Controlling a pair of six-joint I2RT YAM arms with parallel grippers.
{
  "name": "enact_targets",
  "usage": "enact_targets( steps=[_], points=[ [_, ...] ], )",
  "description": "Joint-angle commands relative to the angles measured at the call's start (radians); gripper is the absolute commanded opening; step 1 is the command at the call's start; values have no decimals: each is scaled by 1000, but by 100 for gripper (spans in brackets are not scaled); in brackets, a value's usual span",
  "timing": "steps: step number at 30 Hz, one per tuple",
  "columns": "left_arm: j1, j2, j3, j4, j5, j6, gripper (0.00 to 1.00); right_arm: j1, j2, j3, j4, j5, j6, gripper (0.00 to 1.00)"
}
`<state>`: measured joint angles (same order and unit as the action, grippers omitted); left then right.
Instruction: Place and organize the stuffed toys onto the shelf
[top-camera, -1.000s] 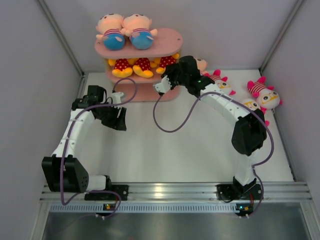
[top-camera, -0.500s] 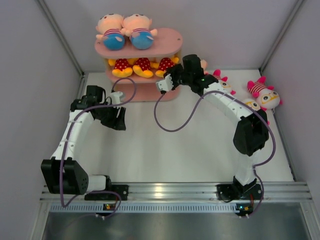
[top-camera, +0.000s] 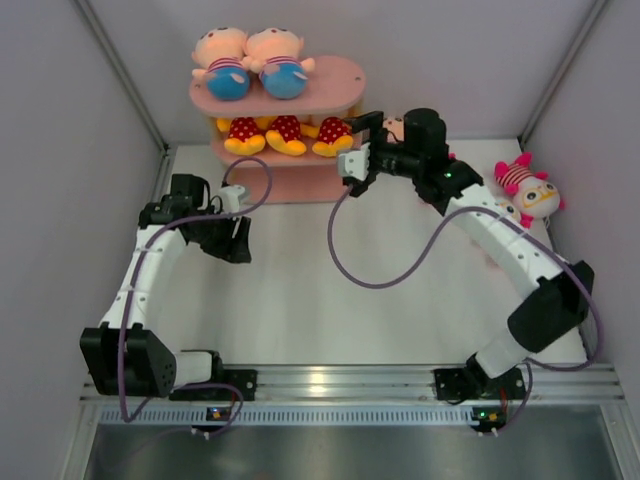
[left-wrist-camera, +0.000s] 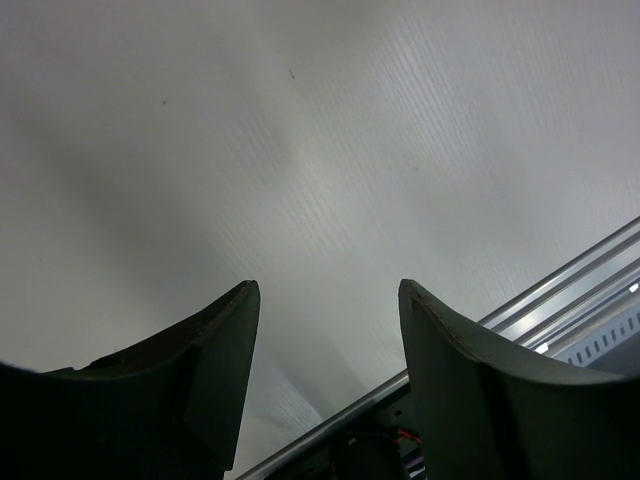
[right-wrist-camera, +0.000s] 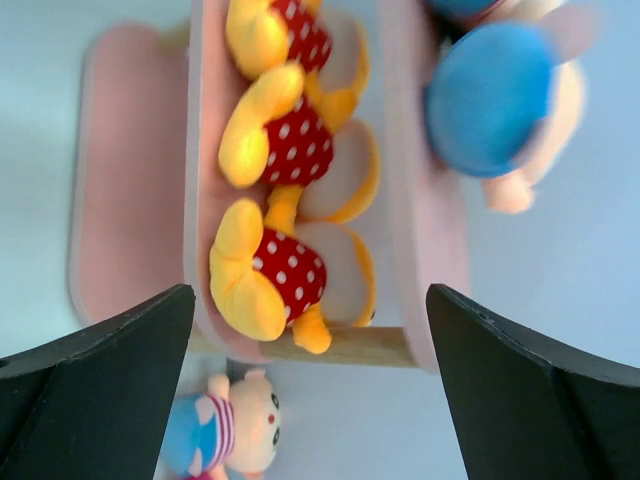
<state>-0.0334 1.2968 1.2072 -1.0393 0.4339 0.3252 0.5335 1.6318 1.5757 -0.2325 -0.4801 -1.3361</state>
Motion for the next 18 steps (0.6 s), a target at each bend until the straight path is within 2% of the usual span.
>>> enact_targets(
  steps=[1,2,3,7,10,11,12,14,16,18],
  points=[
    [6,-44,-17,7,26,28,64,-10,-200,-5,-13,-234,239,99],
    [6,-50,-20,5,29,28,64,-9,-260,-5,-25,-245,291,99],
    [6,-54,-23,5,32,29,64,-9,-282,16,-49,-215,418,100],
    [6,-70,-58,8,26,35,64,-87,-296,106,-139,-155,618,99],
    [7,-62,-96,10,-21,23,64,-234,-294,17,-35,-221,765,99],
    [9,-51,-106,10,-46,18,64,-298,-273,-5,61,-222,808,99],
    [16,-45,-113,19,-58,6,61,-322,-251,-23,87,-186,866,99],
    [26,-33,-117,21,-89,-8,59,-355,-158,-7,96,-123,879,99],
    [81,-37,-121,42,-113,-14,59,-363,-71,38,96,-25,877,99],
    [99,-48,-127,59,-159,-21,59,-372,78,113,85,41,874,100]
  ],
)
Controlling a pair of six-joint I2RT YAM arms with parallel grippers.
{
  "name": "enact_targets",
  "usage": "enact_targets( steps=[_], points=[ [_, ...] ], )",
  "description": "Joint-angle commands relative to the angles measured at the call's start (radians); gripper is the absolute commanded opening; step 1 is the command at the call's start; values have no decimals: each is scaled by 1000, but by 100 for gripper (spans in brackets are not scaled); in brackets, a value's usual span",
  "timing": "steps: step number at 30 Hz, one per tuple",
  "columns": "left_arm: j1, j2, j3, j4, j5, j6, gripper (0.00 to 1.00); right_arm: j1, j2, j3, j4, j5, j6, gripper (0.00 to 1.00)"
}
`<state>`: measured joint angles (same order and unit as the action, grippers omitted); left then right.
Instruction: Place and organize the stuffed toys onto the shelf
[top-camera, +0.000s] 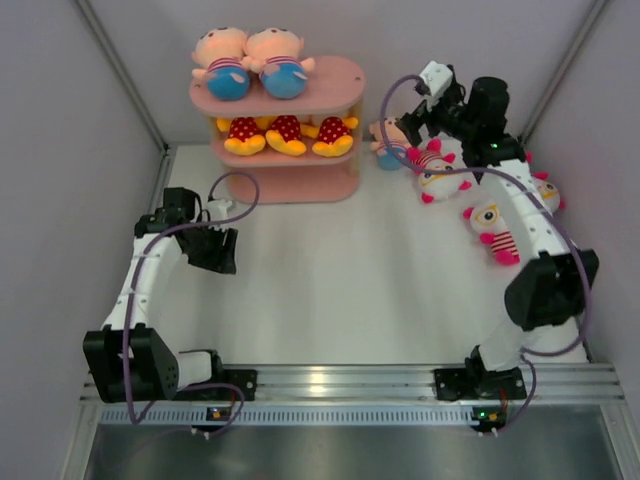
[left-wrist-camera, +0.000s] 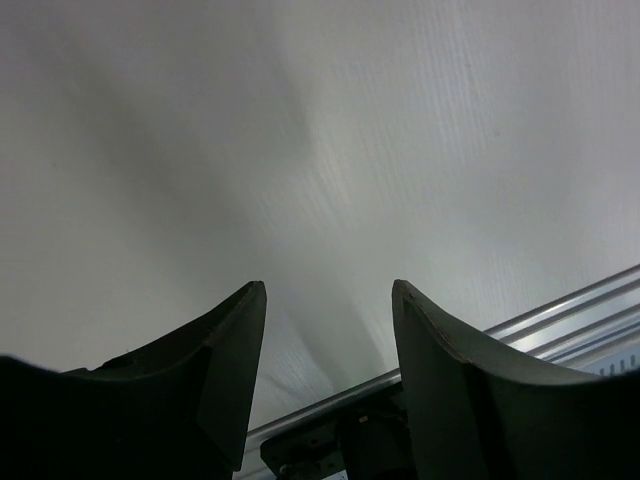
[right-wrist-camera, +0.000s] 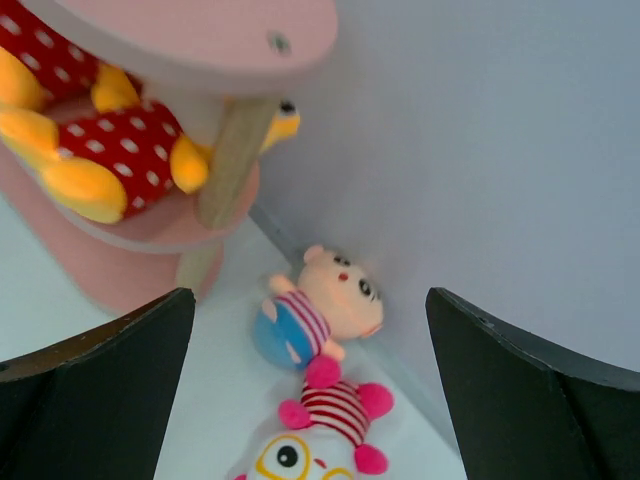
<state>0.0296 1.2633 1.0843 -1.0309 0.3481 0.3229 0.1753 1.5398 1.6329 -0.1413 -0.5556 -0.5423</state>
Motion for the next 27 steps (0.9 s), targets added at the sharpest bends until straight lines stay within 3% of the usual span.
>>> enact_targets(
  steps=[1,5,8,12,16,18,22,27],
  points=[
    [39,-18,-12,58,-84,-19,59,-16,224,92,-23,129,76,100],
    [44,-12,-20,74,-127,-18,60,-14,538,295,-99,158,77,93],
    [50,1,-11,74,-136,-16,61,-10,685,415,-90,184,74,93],
    [52,34,14,77,-162,-12,61,0,804,487,-24,235,19,95],
    [58,94,38,77,-181,-12,60,4,942,611,-107,244,12,93],
    [65,108,52,75,-185,-8,59,7,956,613,-126,273,-4,90],
    [70,133,63,75,-182,-5,59,13,944,548,-72,273,-15,58],
    [75,128,63,75,-182,-4,59,12,945,581,-165,244,-39,69]
  ],
)
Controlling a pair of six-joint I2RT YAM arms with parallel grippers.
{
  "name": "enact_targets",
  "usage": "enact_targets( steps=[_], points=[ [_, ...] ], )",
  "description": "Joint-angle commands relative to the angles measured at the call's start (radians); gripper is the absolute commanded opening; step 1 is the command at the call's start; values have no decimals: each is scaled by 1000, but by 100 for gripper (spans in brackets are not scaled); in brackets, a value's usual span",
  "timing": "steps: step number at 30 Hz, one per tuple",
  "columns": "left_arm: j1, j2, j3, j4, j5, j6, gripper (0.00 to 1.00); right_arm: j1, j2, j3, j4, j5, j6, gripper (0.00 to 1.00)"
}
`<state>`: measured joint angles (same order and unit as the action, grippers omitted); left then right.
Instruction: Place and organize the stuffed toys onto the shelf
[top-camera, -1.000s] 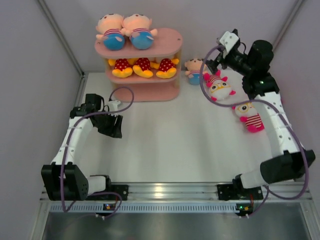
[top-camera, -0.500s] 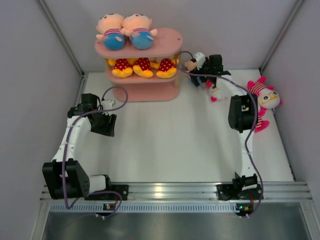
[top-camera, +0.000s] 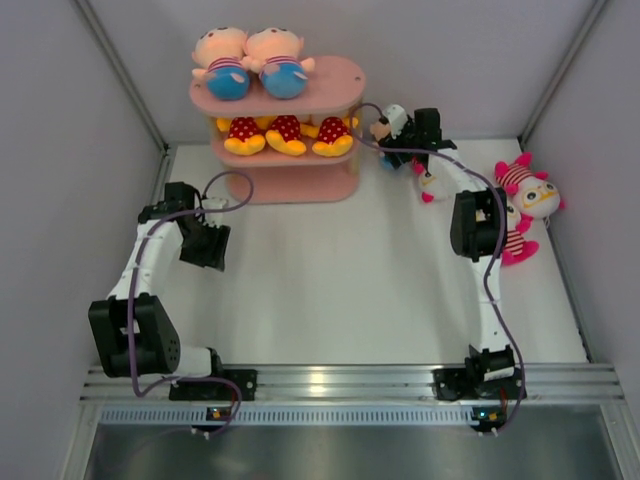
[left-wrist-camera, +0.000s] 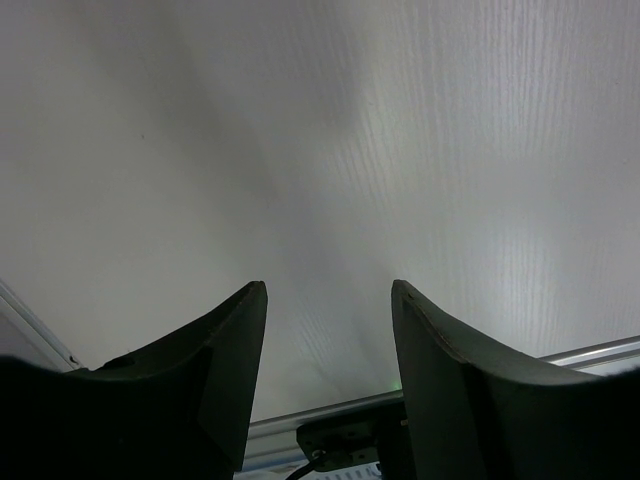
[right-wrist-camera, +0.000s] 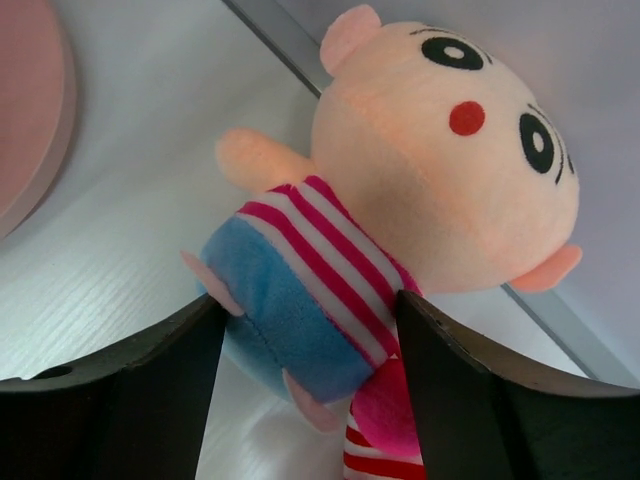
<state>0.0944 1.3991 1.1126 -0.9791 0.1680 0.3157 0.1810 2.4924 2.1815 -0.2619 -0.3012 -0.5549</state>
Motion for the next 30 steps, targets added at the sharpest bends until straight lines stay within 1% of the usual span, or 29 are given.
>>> enact_targets(
  steps=[1,3,4,5,6,7,9,10,12,13,14,15,16,18,19,21,23,24,26,27,30],
  points=[
    [11,-14,32,23,-1,6,58,8,-18,23,-43,-10,-27,69],
    [13,-17,32,22,2,5,59,8,-18,6,-53,-6,-25,67],
    [13,-18,33,22,4,3,58,8,-15,4,-56,0,-23,65],
    [13,-20,35,23,5,3,58,6,-7,3,-57,8,-14,55],
    [13,-22,35,22,5,3,58,6,-1,4,-62,20,-10,49],
    [13,-28,33,23,4,3,59,5,3,6,-62,23,-2,33],
    [14,-37,29,22,1,3,58,0,-3,15,-62,43,26,9],
    [14,-46,29,22,-1,3,59,-2,-27,17,-59,57,44,0],
    [19,-54,21,23,4,3,59,-3,-78,-15,-21,71,96,0],
    [21,-64,20,23,8,3,59,-5,-158,-46,16,76,104,0],
    [22,-69,16,25,14,3,59,-9,-206,-118,82,82,101,0],
    [22,-74,13,25,15,3,59,-11,-252,-149,111,88,93,0],
    [22,-86,13,25,15,3,58,-12,-338,-166,121,80,81,0],
    [22,-112,7,25,22,8,59,-15,-407,-155,87,60,40,0],
    [22,-121,7,25,28,8,58,-15,-461,-138,67,53,26,0],
    [22,-144,-2,25,57,10,59,-15,-509,-85,9,42,4,0],
    [22,-178,-8,29,80,11,58,-15,-591,-63,-7,30,12,0],
    [22,-202,-16,33,102,10,58,-15,-645,-66,1,2,21,0],
    [22,-230,-25,40,125,10,58,-8,-697,-81,9,-53,50,0],
    [24,-256,-33,43,131,11,58,0,-734,-81,0,-58,50,0],
    [24,-307,-46,48,122,14,59,83,-759,-42,-40,-21,-8,0]
  ],
)
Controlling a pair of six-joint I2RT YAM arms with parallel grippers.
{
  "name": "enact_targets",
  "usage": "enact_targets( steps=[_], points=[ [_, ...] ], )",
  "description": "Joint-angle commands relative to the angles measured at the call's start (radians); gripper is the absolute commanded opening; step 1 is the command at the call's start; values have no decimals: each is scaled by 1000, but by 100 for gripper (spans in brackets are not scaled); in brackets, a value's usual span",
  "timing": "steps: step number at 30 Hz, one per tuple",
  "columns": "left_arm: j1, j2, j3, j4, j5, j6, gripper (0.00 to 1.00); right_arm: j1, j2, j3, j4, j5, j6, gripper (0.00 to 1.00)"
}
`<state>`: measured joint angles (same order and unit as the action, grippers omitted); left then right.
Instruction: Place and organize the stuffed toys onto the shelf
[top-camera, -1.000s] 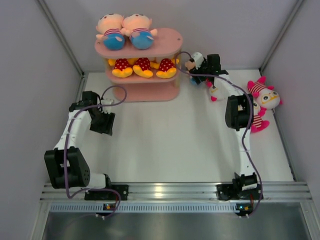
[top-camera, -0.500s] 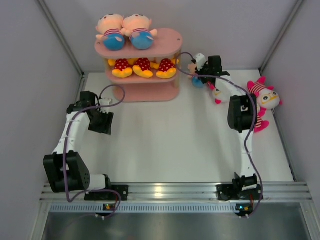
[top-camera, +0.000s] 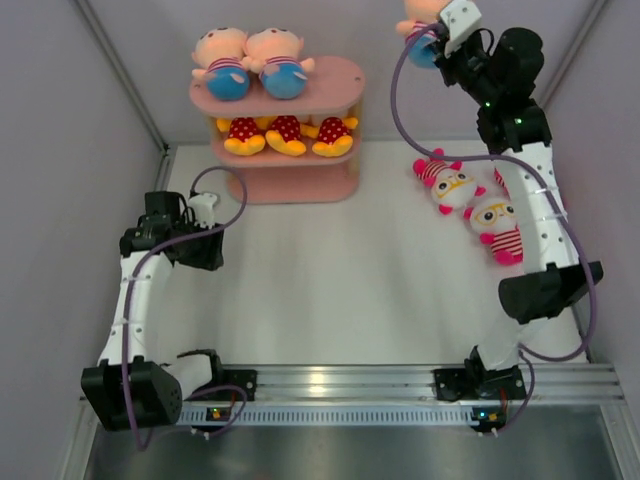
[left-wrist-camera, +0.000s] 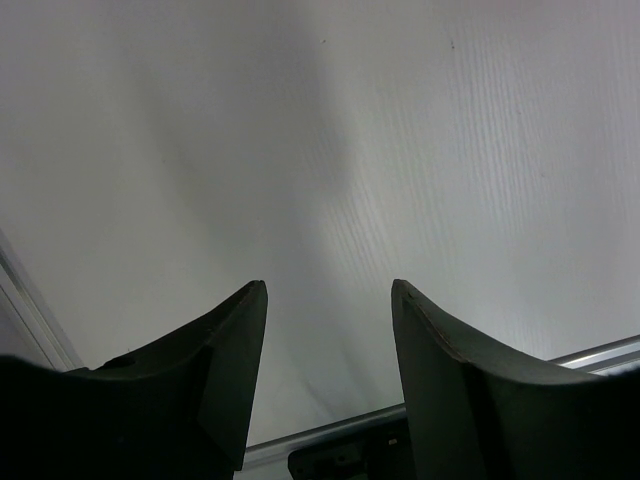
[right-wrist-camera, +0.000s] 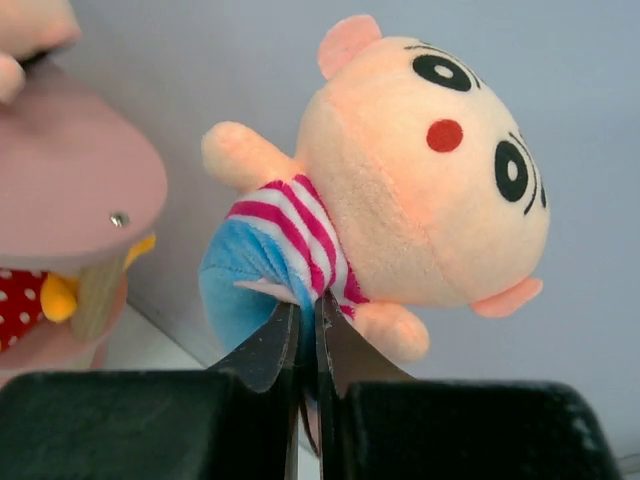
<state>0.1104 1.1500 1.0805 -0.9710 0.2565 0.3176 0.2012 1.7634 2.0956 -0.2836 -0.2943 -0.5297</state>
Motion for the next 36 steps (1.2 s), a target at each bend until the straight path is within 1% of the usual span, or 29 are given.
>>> enact_targets(
  steps=[1,4,6,7,9,10,12,13,14,17,20,22,23,24,26,27,29,30,32,35,36],
  points=[
    [8,-67,-17,41,36,11,59,114,-24,93,-55,-19,-50,0],
    [8,-101,-33,40,58,21,59,187,34,200,-89,3,-18,0],
    [9,-116,-34,41,58,20,59,213,57,211,-50,99,13,0],
    [6,-121,-34,41,56,18,59,240,76,216,-25,134,55,0],
    [8,-122,-36,43,58,20,59,262,120,253,-8,132,114,0],
    [8,-122,-34,43,61,18,59,283,142,309,-17,123,146,0],
    [6,-124,-34,41,66,21,59,316,189,349,-35,159,125,1],
    [6,-124,-34,41,67,18,59,351,200,357,-34,187,73,1],
    [8,-130,-36,43,66,18,59,363,209,357,-22,232,62,1],
    [6,-136,-34,43,67,20,59,369,234,363,-11,265,95,2],
    [6,-134,-34,43,67,21,59,368,251,362,-19,288,96,3],
    [6,-134,-34,41,70,21,59,366,255,359,-31,288,111,6],
    [6,-134,-34,41,72,21,59,366,255,359,-34,273,115,9],
    [6,-134,-36,43,73,21,59,366,255,359,-45,259,125,18],
    [6,-134,-36,41,72,23,59,368,261,359,-51,248,137,23],
    [5,-134,-36,41,72,23,59,366,263,359,-54,247,146,27],
    [5,-136,-36,43,70,20,59,368,261,359,-58,230,158,31],
    [5,-134,-34,43,70,21,59,368,257,357,-60,224,172,37],
    [6,-136,-34,41,70,21,59,366,254,351,-55,213,177,41],
    [6,-139,-36,43,70,21,59,366,245,353,-55,208,177,48],
    [6,-141,-34,43,73,21,59,366,237,353,-57,207,180,55]
  ],
)
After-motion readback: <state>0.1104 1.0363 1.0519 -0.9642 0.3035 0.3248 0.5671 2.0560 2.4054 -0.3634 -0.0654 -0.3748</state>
